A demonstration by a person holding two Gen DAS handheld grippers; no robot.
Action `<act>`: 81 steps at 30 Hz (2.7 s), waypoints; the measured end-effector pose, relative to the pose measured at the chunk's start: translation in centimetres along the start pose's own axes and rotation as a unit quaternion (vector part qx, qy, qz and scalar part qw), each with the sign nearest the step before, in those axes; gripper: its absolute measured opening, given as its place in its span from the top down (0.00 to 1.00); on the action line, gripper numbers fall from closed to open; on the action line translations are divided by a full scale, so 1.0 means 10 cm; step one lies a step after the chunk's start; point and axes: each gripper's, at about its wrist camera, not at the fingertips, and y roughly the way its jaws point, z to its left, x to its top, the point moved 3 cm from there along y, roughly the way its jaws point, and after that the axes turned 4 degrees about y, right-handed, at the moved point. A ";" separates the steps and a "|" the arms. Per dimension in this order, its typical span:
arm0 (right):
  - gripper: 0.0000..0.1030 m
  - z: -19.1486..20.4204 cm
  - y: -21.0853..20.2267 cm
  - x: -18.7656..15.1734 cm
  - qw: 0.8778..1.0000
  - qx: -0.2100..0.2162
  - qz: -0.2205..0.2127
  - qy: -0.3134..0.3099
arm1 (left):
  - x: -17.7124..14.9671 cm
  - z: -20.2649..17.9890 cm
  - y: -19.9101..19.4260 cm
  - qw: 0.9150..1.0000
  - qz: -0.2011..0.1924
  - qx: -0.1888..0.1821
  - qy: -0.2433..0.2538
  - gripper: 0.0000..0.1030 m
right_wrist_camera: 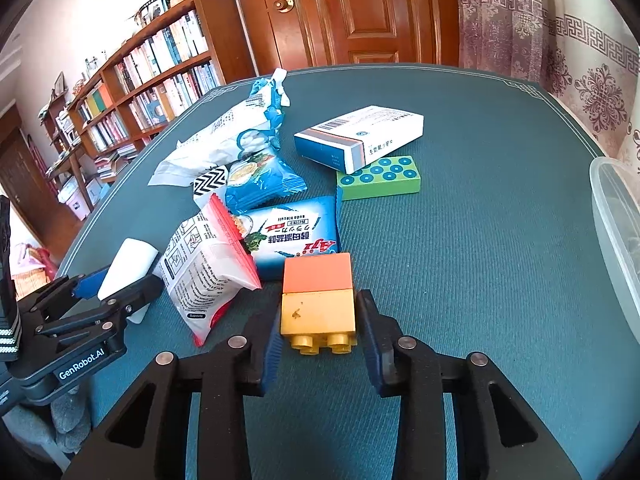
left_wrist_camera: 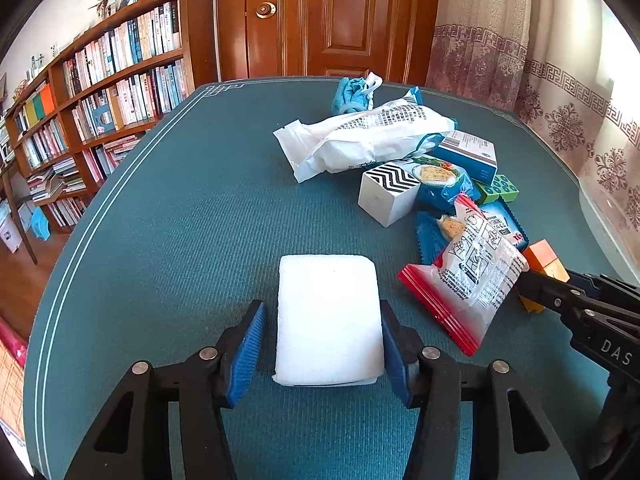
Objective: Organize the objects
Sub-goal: 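Grasp the white sponge with the left tool while the right tool grasps the orange-yellow block, then release the block into the clear bowl with the right tool while the left tool carries the sponge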
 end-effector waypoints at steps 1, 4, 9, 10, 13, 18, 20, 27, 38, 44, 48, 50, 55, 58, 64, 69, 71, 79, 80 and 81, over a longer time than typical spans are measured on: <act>0.67 0.00 -0.01 0.00 1.000 0.000 -0.002 0.000 | 0.00 0.00 0.00 1.000 -0.001 -0.001 0.001 0.51; 0.68 -0.02 -0.09 -0.02 1.000 0.001 -0.008 0.001 | -0.01 -0.01 -0.02 1.000 -0.002 -0.005 0.001 0.54; 0.68 -0.07 -0.22 -0.06 1.000 0.000 -0.018 0.005 | 0.00 -0.02 -0.06 1.000 -0.006 -0.009 0.002 0.55; 0.68 -0.09 -0.24 -0.07 1.000 0.000 -0.019 0.006 | 0.01 -0.03 -0.08 1.000 -0.009 -0.010 0.003 0.55; 0.68 -0.14 -0.31 -0.09 1.000 0.000 -0.023 0.012 | 0.03 -0.05 -0.13 1.000 -0.015 -0.010 0.007 0.55; 0.68 -0.24 -0.44 -0.11 0.999 -0.001 -0.034 0.018 | 0.08 -0.11 -0.22 1.000 -0.022 -0.008 0.011 0.55; 0.68 -0.28 -0.49 -0.11 0.999 0.000 -0.038 0.020 | 0.11 -0.15 -0.27 0.999 -0.027 -0.007 0.015 0.55; 0.68 -0.48 -0.73 -0.07 0.998 -0.005 -0.060 0.030 | 0.20 -0.35 -0.44 0.998 -0.045 -0.013 0.036 0.55; 0.68 -1.23 -1.15 0.07 0.988 -0.074 -0.108 0.085 | 0.33 -0.84 -0.51 0.995 -0.052 -0.046 0.077 0.55; 0.68 -1.82 -1.37 0.10 0.975 -0.123 -0.128 0.132 | 0.40 -1.15 -0.53 0.991 -0.054 -0.062 0.106 0.55; 0.68 -2.17 -1.42 0.09 0.967 -0.151 -0.129 0.160 | 0.43 -1.35 -0.53 0.988 -0.054 -0.074 0.124 0.55; 0.68 -2.31 -1.42 0.07 0.963 -0.161 -0.127 0.172 | 0.44 -1.44 -0.52 0.987 -0.053 -0.079 0.132 0.55; 0.60 -2.60 -1.43 0.01 0.954 -0.180 -0.129 0.200 | 0.47 -1.66 -0.48 0.983 -0.047 -0.100 0.147 0.55; 0.50 -2.68 -1.45 -0.05 0.951 -0.181 -0.133 0.212 | 0.50 -1.80 -0.46 0.981 -0.043 -0.111 0.153 0.54; 0.50 -2.67 -1.48 -0.14 0.952 -0.184 -0.136 0.204 | 0.56 -2.10 -0.41 0.975 -0.038 -0.136 0.173 0.55; 0.50 -2.65 -1.49 -0.18 0.952 -0.191 -0.139 0.196 | 0.61 -2.43 -0.33 0.966 -0.029 -0.171 0.191 0.54; 0.50 -2.66 -1.48 -0.19 0.952 -0.191 -0.138 0.196 | 0.64 -2.55 -0.30 0.962 -0.025 -0.186 0.196 0.54; 0.50 -2.66 -1.48 -0.21 0.953 -0.188 -0.139 0.193 | 0.85 -3.04 -0.22 0.950 -0.032 -0.230 0.208 0.54; 0.50 -2.66 -1.48 -0.21 0.953 -0.189 -0.140 0.192 | 0.87 -3.10 -0.20 0.949 -0.033 -0.233 0.212 0.54; 0.50 -2.66 -1.49 -0.21 0.953 -0.190 -0.142 0.191 | 0.89 -3.15 -0.19 0.947 -0.034 -0.236 0.215 0.54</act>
